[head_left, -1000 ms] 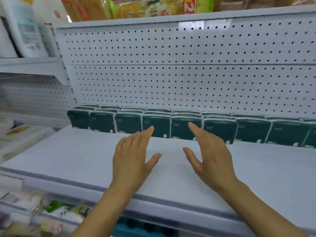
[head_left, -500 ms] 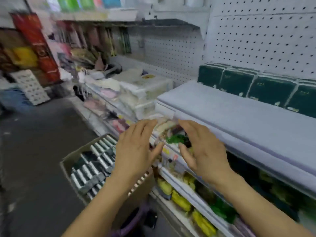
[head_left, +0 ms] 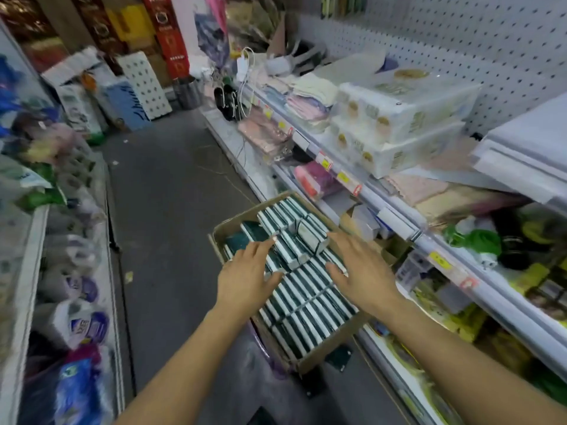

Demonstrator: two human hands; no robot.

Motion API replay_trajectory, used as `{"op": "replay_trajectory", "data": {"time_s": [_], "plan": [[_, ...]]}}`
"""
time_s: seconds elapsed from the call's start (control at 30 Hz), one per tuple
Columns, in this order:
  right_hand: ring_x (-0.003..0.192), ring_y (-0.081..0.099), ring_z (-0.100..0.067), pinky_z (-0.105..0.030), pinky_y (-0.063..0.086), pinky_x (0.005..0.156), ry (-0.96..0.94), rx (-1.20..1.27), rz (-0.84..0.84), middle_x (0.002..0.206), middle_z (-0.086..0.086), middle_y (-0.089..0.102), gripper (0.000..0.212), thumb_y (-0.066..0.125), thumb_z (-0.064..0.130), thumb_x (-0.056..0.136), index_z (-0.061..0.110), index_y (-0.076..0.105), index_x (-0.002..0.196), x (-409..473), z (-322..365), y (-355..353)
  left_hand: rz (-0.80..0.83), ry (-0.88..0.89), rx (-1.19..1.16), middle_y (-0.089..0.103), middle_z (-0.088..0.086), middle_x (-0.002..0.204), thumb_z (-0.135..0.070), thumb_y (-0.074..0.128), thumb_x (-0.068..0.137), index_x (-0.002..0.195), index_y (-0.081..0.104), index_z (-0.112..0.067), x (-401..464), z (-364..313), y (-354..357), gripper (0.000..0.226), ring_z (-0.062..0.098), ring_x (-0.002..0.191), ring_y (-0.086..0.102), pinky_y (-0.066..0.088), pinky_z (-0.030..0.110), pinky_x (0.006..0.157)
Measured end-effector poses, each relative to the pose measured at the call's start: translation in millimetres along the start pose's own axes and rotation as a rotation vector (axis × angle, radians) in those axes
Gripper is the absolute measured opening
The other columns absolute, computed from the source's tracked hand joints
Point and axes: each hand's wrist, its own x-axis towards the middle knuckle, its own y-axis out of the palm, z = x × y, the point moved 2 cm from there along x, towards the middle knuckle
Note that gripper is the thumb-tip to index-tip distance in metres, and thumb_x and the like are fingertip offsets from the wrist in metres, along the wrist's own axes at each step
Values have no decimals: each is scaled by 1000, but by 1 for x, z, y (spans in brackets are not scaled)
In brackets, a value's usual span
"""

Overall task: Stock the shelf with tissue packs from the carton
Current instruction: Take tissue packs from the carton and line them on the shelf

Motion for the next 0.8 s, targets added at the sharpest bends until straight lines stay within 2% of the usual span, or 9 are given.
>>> {"op": "replay_trajectory", "data": {"time_s": [0.07,0.13,0.23,0.3,0.43,0.5,0.6,0.73,0.8], "plan": [[111,58,-27,-37,50,81,32,19,79,139,-3,50,48,47,38,97,24,36,142,15,-4,19,77,-67,-38,44,-3,145,-54,48,97,153,24,-29,12,18,20,66,21,127,50,50,42,94],[106,60,-27,-31,41,77,49,-9,138,135,-4,54,48,47,35,99,22,38,144,31,-8,33,146,-137,-110,43,1,149,-50,50,98,154,24,-26,25,31,39,66,24,124,54,49,46,98],[109,59,-25,-30,37,75,61,-51,245,135,-3,56,44,43,35,101,22,40,143,59,-17,55,230,-242,-252,44,6,149,-45,54,98,153,25,-23,50,47,68,67,27,122,56,50,46,96],[111,58,-25,-30,39,76,82,-36,296,133,-3,57,41,43,34,102,21,43,141,82,-27,73,266,-294,-321,48,8,147,-42,56,98,152,28,-21,70,55,87,64,26,117,60,52,43,92],[108,60,-25,-34,50,83,109,-1,355,125,-5,62,38,48,34,99,18,51,134,128,-52,126,294,-380,-404,52,8,144,-40,58,97,152,32,-18,113,67,128,64,26,121,57,52,41,94],[106,62,-27,-39,51,86,136,50,401,124,-7,62,39,51,34,98,17,52,133,147,-64,157,299,-420,-438,53,10,142,-39,59,97,152,32,-18,132,70,148,64,25,113,60,53,40,90],[109,60,-31,-47,51,88,178,139,451,127,-12,59,44,53,32,96,14,47,135,169,-81,204,284,-450,-463,40,13,148,-36,61,97,150,32,-21,153,69,173,62,27,90,63,50,36,74],[109,58,-33,-46,51,86,212,102,493,127,-13,55,48,49,33,98,11,38,140,191,-86,231,300,-545,-361,33,13,146,-40,66,92,148,28,-18,170,73,201,71,34,116,55,50,42,87],[108,58,-32,-41,51,81,216,48,533,126,-12,56,51,48,36,99,10,36,141,198,-88,243,335,-571,-266,36,14,145,-45,67,90,149,23,-15,176,74,210,80,36,119,54,51,43,86]]}}
